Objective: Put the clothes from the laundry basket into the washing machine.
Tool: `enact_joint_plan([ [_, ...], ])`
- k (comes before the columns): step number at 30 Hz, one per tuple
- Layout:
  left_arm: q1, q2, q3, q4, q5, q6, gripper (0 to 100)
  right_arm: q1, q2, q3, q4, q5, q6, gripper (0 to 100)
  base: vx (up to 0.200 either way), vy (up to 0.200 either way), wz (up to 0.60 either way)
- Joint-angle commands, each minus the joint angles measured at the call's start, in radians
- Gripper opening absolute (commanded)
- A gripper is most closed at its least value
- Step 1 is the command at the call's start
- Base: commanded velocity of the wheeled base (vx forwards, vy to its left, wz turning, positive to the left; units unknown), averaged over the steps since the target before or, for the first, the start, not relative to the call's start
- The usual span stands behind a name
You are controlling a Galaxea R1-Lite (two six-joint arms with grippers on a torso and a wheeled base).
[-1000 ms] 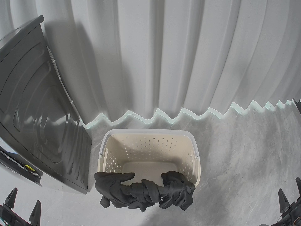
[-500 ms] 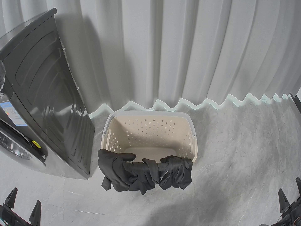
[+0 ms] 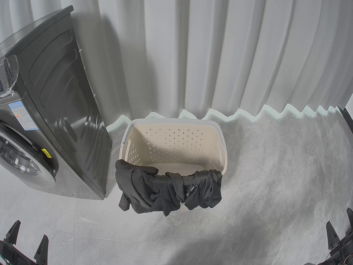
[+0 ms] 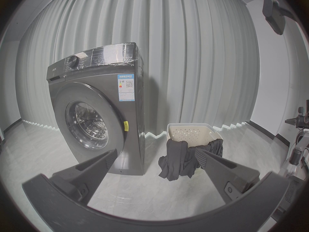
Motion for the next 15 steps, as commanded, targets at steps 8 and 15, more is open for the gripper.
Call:
enact_joint_plan([
  [8,-0.001,-0.018,0.016,0.0,0.0,-0.001,100,0.0,-0.016,0.016,0.0,0.0,0.0,100,0.0,0.2,0.0],
  [15,-0.001,-0.018,0.016,0.0,0.0,-0.001,100,0.0,-0.016,0.016,0.0,0.0,0.0,100,0.0,0.2,0.0],
])
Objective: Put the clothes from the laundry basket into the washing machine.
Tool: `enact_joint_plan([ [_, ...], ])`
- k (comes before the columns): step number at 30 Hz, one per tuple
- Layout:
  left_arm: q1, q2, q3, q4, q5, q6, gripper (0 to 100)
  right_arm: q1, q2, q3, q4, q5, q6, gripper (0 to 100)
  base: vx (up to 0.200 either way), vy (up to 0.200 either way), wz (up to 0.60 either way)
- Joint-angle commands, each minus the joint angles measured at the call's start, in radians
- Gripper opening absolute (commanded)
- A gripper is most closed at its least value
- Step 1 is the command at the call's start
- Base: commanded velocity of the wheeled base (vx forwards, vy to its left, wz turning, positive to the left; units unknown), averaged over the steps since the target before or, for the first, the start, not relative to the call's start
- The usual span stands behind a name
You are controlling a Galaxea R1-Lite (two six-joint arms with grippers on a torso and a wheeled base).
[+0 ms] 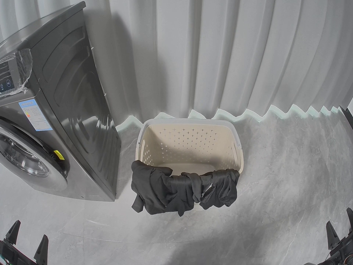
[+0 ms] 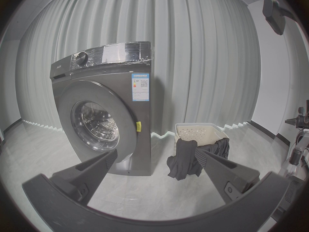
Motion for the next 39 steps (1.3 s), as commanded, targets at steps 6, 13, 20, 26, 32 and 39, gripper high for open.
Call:
enact_joint_plan([
  [6,0.0,-0.018,0.016,0.0,0.0,0.0,100,0.0,-0.016,0.016,0.0,0.0,0.0,100,0.0,0.2,0.0],
  [13,0.0,-0.018,0.016,0.0,0.0,0.0,100,0.0,-0.016,0.016,0.0,0.002,0.0,100,0.0,0.2,0.0],
  [20,0.0,-0.018,0.016,0.0,0.0,0.0,100,0.0,-0.016,0.016,0.0,0.002,0.0,100,0.0,0.2,0.0],
  [26,0.0,-0.018,0.016,0.0,0.0,0.0,100,0.0,-0.016,0.016,0.0,0.0,0.0,100,0.0,0.2,0.0],
  [32,0.0,-0.018,0.016,0.0,0.0,0.0,100,0.0,-0.016,0.016,0.0,0.002,0.0,100,0.0,0.2,0.0],
  [39,0.0,-0.018,0.016,0.0,0.0,-0.002,100,0.0,-0.016,0.016,0.0,0.0,0.0,100,0.0,0.2,0.0],
])
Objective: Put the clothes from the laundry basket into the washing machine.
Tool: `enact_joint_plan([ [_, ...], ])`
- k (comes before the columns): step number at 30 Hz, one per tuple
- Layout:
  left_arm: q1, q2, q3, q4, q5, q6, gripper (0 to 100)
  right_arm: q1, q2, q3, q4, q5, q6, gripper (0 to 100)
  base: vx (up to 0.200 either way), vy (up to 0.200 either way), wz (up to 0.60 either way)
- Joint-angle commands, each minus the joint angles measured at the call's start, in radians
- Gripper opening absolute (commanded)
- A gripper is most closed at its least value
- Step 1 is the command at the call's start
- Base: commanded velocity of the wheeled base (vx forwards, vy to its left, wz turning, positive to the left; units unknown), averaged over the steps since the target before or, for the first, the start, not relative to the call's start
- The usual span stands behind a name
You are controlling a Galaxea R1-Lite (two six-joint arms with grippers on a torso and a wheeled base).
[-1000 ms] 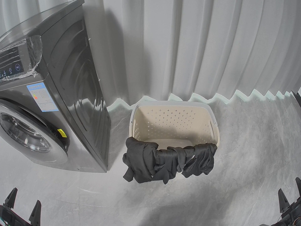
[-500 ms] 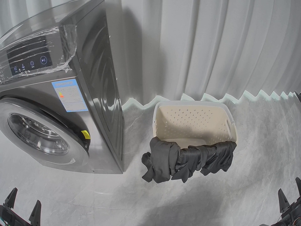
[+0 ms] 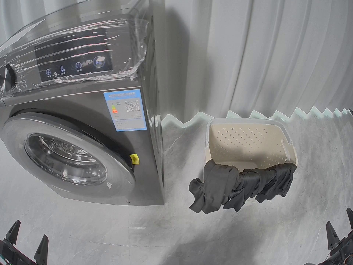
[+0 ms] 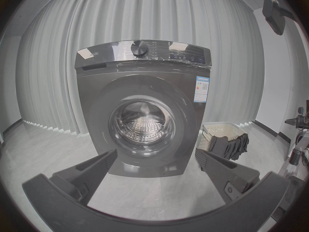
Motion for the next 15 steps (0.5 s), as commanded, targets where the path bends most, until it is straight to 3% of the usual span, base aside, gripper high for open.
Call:
enact_joint_plan([
  [1,0.0,-0.018,0.016,0.0,0.0,-0.001,100,0.0,-0.016,0.016,0.0,0.001,0.0,100,0.0,0.2,0.0],
  [15,0.0,-0.018,0.015,0.0,0.0,0.0,100,0.0,-0.016,0.016,0.0,-0.001,0.0,100,0.0,0.2,0.0],
])
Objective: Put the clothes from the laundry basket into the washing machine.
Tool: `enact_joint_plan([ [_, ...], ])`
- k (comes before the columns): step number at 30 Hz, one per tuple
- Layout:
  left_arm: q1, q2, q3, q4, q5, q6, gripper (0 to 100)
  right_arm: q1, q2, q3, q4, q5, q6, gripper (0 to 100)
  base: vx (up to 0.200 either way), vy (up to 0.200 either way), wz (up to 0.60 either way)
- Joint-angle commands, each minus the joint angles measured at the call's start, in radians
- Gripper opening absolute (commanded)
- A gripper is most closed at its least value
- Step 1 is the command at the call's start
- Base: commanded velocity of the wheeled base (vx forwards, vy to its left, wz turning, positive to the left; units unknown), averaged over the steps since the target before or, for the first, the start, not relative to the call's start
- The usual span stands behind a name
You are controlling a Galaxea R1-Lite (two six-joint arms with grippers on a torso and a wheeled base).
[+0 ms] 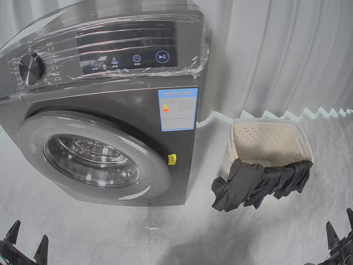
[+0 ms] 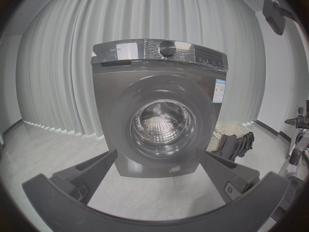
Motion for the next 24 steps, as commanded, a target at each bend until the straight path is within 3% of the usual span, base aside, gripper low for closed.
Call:
enact_joint_plan([
  [1,0.0,-0.018,0.016,0.001,0.0,0.0,100,0.001,-0.016,0.016,0.0,0.001,0.0,100,0.0,0.2,0.0],
  [13,0.0,-0.018,0.016,0.001,0.0,-0.001,100,0.001,-0.016,0.016,0.0,-0.001,0.0,100,0.0,0.2,0.0],
  [24,0.0,-0.018,0.016,0.001,0.005,0.0,100,0.001,-0.016,0.016,-0.002,-0.001,0.0,100,0.0,0.0,0.0],
])
